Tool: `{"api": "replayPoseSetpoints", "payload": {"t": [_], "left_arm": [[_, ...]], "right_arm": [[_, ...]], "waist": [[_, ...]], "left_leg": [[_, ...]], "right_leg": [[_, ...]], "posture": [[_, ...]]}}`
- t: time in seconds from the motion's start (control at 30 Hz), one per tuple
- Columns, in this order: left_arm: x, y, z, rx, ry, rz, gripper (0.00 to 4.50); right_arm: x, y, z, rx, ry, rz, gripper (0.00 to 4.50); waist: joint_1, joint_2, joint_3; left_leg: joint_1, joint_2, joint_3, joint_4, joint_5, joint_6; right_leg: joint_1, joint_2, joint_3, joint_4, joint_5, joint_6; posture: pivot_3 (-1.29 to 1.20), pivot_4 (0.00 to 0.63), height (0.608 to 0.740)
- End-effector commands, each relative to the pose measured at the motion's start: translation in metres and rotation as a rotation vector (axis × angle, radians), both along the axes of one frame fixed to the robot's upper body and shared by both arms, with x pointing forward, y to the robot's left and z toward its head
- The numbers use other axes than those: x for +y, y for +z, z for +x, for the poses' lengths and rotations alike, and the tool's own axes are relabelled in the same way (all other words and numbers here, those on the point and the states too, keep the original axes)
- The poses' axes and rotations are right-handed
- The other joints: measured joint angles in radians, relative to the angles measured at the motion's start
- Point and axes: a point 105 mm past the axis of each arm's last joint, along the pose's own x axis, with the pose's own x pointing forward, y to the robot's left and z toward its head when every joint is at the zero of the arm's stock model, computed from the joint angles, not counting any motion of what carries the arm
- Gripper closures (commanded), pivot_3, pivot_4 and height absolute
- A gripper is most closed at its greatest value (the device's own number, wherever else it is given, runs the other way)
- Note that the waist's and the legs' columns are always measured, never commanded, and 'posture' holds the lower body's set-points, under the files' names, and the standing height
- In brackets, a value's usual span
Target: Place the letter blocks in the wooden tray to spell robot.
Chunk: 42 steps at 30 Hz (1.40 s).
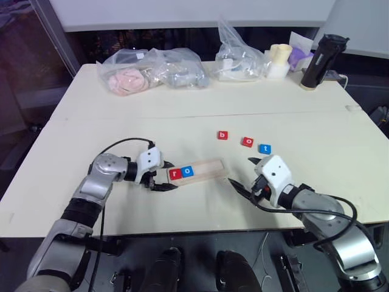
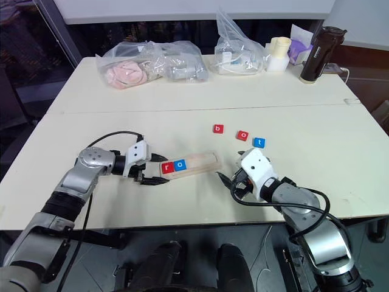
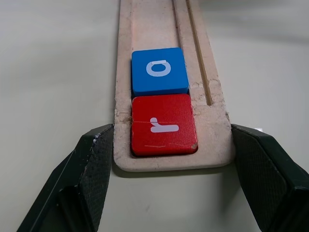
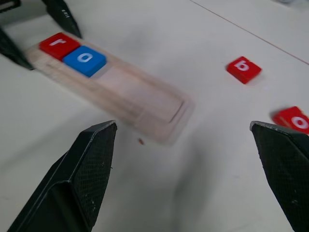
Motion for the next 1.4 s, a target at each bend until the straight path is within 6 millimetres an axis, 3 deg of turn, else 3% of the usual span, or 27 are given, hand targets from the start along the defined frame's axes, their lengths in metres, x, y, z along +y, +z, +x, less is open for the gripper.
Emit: {"api": "replayPoseSetpoints", "payload": {"t": [0.03, 0.57, 1.4], "left_arm": [[-0.013, -0.009, -0.012, 0.030, -0.071, 0.019, 1.37], [-0.045, -0.008, -0.027, 0.018, -0.178, 0.001, 1.37], [-0.057, -0.013, -0.038, 0.020, -0.172, -0.004, 1.37]], "right_arm": [[-0.007, 0.014, 0.001, -0.056, -0.018, -0.004, 0.00], [-0.018, 0.020, 0.000, -0.078, -0.071, -0.012, 0.00], [-0.011, 0.016, 0.002, -0.072, -0.057, 0.005, 0.00]], "waist": [[0.000, 0.000, 0.000], [-0.001, 0.000, 0.000], [0.000, 0.000, 0.000]], "left_leg": [[0.000, 0.000, 0.000, 0.000, 0.000, 0.000], [0.000, 0.000, 0.000, 0.000, 0.000, 0.000], [0.000, 0.000, 0.000, 0.000, 0.000, 0.000]], "right_leg": [[0.000, 0.000, 0.000, 0.000, 0.000, 0.000], [0.000, 0.000, 0.000, 0.000, 0.000, 0.001], [0.000, 0.000, 0.000, 0.000, -0.002, 0.003]], "posture": [[0.00, 0.150, 0.738], [0.00, 0.150, 0.738], [0.00, 0.150, 0.738]]}}
